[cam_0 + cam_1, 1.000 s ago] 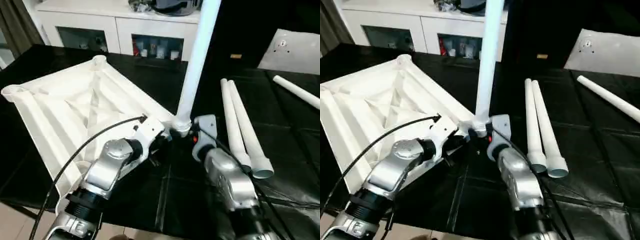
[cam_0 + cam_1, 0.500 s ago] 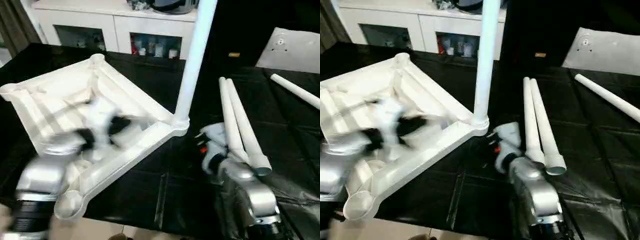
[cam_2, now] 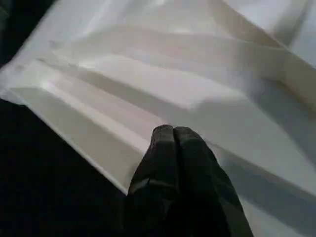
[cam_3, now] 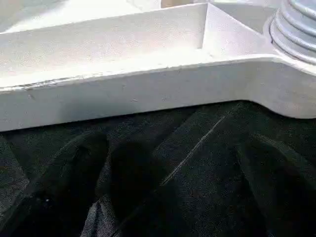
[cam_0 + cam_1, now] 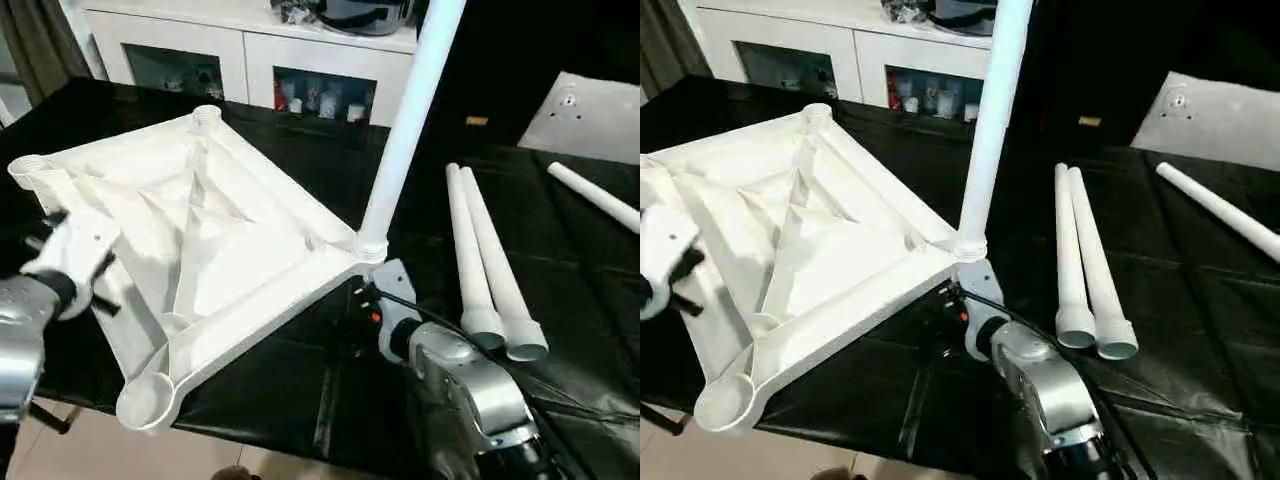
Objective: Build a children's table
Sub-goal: Rotate table base
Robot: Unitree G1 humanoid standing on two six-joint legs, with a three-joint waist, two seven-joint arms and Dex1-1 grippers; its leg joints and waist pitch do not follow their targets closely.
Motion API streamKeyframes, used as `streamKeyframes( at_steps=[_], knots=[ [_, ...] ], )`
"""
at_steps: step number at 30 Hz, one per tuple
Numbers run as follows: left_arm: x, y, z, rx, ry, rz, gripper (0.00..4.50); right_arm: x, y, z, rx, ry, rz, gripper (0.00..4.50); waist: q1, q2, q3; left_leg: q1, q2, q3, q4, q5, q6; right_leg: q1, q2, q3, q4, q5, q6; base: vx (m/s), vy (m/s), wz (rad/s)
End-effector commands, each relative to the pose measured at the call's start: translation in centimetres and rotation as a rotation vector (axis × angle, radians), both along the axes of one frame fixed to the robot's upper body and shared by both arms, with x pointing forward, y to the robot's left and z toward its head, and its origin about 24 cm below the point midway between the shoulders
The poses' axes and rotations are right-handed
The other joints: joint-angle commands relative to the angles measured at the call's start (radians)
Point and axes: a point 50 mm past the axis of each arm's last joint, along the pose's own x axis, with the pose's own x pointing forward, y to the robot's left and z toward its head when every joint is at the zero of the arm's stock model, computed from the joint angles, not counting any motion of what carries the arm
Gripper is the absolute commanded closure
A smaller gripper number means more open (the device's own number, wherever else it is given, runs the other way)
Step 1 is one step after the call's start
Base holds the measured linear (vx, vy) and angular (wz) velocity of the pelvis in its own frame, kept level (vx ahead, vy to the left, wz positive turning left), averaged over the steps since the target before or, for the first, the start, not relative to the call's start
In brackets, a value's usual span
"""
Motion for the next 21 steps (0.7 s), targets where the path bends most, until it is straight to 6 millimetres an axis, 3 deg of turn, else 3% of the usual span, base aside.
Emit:
streamKeyframes(
  at_steps=[1, 3, 4, 9, 13, 14, 15, 17, 21],
  knots=[
    [0.2, -0.8, -0.7, -0.044, 0.02, -0.03, 4.49, 0.5, 0.0, 0.1, -0.009, -0.013, -0.006, 0.0, -0.001, 0.026, -0.048, 0.017, 0.04, -0.017, -0.08, -0.207, -0.047, 0.033, -0.064, 0.037, -0.063, -0.11, -0.165, 0.0, 0.0, 0.0],
    [0.0, -1.1, -1.3, -0.038, 0.057, -0.046, 4.49, 0.7, 0.2, 0.0, -0.011, -0.018, -0.009, 0.0, -0.001, 0.024, -0.049, 0.017, 0.039, -0.016, -0.078, -0.203, -0.047, 0.033, -0.063, 0.037, -0.063, -0.099, -0.167, 0.0, 0.0, 0.0],
    [-0.4, -1.2, -1.7, -0.035, 0.105, -0.052, 4.49, 0.9, 0.3, 0.0, -0.018, -0.022, -0.006, 0.0, 0.0, 0.029, -0.049, 0.016, 0.039, -0.016, -0.077, -0.194, -0.047, 0.033, -0.063, 0.038, -0.062, -0.083, -0.169, 0.0, 0.0, 0.0],
    [-1.7, -1.5, -2.4, -0.035, 0.215, -0.066, 4.49, 1.8, 0.6, -0.1, -0.017, -0.027, -0.016, 0.0, -0.009, 0.026, -0.052, 0.013, 0.038, -0.018, -0.075, -0.176, -0.045, 0.038, -0.063, 0.035, -0.055, -0.053, -0.184, 0.0, 0.0, 0.0],
    [-1.2, -1.5, -0.7, -0.041, 0.091, -0.043, 4.49, 2.5, 1.0, 0.0, -0.016, -0.034, -0.019, 0.0, -0.015, 0.026, -0.05, 0.014, 0.037, -0.015, -0.073, -0.169, -0.035, 0.038, -0.06, 0.036, -0.057, -0.05, -0.2, 0.0, 0.0, 0.0],
    [-1.0, -1.3, -0.3, -0.035, 0.062, -0.031, 4.49, 2.5, 1.1, 0.0, -0.012, -0.035, -0.019, 0.0, -0.012, 0.019, -0.05, 0.013, 0.037, -0.014, -0.073, -0.16, -0.031, 0.04, -0.06, 0.036, -0.057, -0.045, -0.197, 0.0, 0.0, 0.0],
    [-0.8, -0.9, 0.4, -0.017, 0.03, -0.01, 4.49, 2.6, 1.2, 0.1, -0.009, -0.038, -0.015, 0.0, -0.011, 0.022, -0.051, 0.013, 0.037, -0.014, -0.073, -0.158, -0.03, 0.039, -0.061, 0.035, -0.056, -0.045, -0.195, 0.0, 0.0, 0.0],
    [-0.7, -0.5, 0.9, 0.0, 0.015, 0.009, 4.49, 2.6, 1.3, 0.1, -0.008, -0.039, -0.01, 0.0, -0.012, 0.017, -0.05, 0.013, 0.037, -0.014, -0.073, -0.158, -0.03, 0.04, -0.059, 0.034, -0.057, -0.045, -0.19, 0.0, 0.0, 0.0],
    [-1.1, 0.8, 1.0, 0.065, 0.03, 0.058, 4.49, 2.6, 1.5, -0.1, -0.006, -0.039, -0.002, 0.0, -0.012, 0.02, -0.048, 0.014, 0.037, -0.016, -0.076, -0.193, -0.034, 0.036, -0.06, 0.035, -0.06, -0.101, -0.177, 0.0, 0.0, 0.0]
  ],
)
